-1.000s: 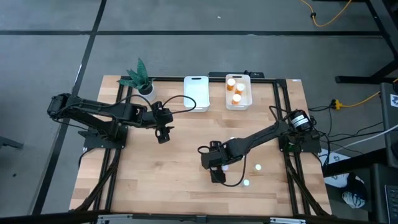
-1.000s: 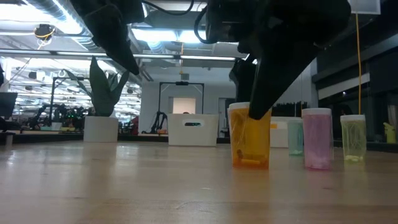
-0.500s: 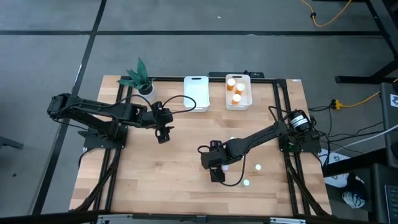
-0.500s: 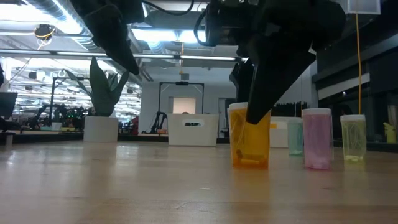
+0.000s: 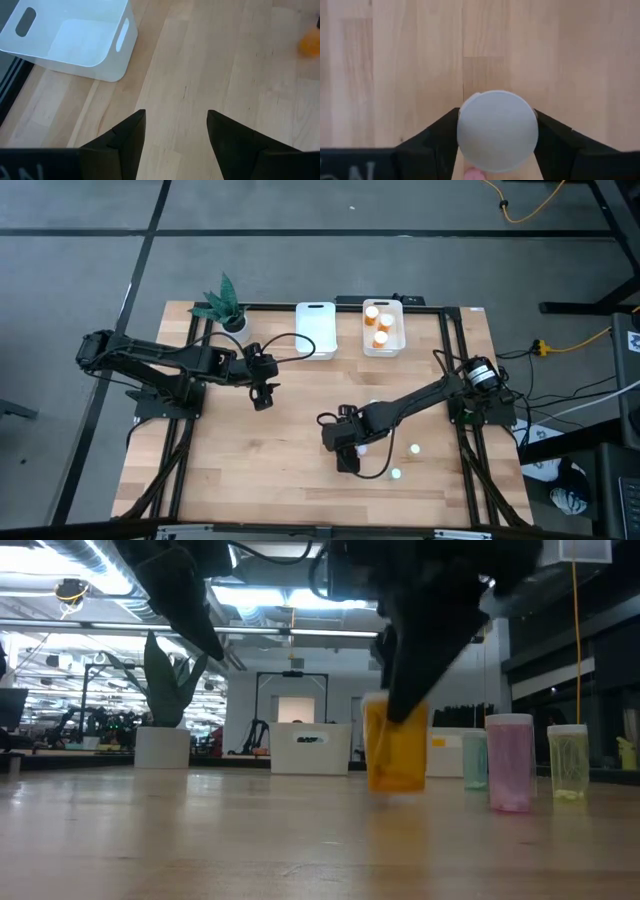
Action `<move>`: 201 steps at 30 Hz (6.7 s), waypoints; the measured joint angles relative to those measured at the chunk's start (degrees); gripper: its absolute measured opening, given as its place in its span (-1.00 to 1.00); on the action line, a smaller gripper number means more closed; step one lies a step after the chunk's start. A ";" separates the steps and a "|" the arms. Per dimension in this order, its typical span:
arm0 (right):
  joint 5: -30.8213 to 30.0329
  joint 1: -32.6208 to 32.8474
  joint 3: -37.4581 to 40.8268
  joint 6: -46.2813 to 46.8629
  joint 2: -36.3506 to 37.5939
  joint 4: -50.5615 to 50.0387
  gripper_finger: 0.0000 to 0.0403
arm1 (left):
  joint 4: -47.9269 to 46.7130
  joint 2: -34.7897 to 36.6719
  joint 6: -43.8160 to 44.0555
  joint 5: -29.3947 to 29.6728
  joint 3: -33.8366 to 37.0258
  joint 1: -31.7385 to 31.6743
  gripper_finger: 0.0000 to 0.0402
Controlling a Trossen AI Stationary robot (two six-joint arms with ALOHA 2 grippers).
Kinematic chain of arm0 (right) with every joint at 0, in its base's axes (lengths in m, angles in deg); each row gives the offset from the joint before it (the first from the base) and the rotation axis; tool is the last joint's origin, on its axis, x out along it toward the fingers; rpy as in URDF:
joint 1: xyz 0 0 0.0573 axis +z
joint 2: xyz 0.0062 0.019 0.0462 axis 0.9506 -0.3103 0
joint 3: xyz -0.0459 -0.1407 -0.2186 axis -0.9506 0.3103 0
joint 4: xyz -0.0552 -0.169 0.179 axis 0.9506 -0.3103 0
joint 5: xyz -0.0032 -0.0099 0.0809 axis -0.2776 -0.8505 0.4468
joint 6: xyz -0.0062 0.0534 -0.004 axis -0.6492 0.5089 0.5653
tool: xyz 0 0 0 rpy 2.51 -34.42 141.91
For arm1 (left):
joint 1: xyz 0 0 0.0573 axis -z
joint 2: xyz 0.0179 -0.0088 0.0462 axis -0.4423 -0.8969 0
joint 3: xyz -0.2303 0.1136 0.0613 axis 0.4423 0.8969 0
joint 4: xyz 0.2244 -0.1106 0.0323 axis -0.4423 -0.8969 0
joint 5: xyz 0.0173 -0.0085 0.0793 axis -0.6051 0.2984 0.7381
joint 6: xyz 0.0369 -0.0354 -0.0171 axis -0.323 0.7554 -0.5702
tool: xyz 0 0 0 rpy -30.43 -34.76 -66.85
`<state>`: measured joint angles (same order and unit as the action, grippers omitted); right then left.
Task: Pick and place medicine bottles into bin by pill shape (circle, oval)
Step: Put the big orange bottle into the right white bin, then put the small green tablet bottle into the left white bin
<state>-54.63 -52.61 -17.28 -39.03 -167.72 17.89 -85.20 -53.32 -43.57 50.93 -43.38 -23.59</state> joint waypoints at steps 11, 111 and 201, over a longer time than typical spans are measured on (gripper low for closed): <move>-19.98 -0.68 -10.25 5.26 5.23 -28.91 0.06 | 0.00 0.00 0.00 0.02 0.00 0.00 0.01; 8.02 -61.58 25.69 -28.55 22.23 2.46 0.12 | 0.04 0.00 0.44 0.44 -0.01 -0.01 0.01; 8.40 -61.56 21.23 -25.32 22.71 -3.59 0.47 | 0.02 0.00 0.46 0.42 0.00 -0.02 0.01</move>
<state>-46.23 -114.16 3.95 -64.35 -145.00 14.30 -85.18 -53.32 -43.11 51.35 -43.38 -23.61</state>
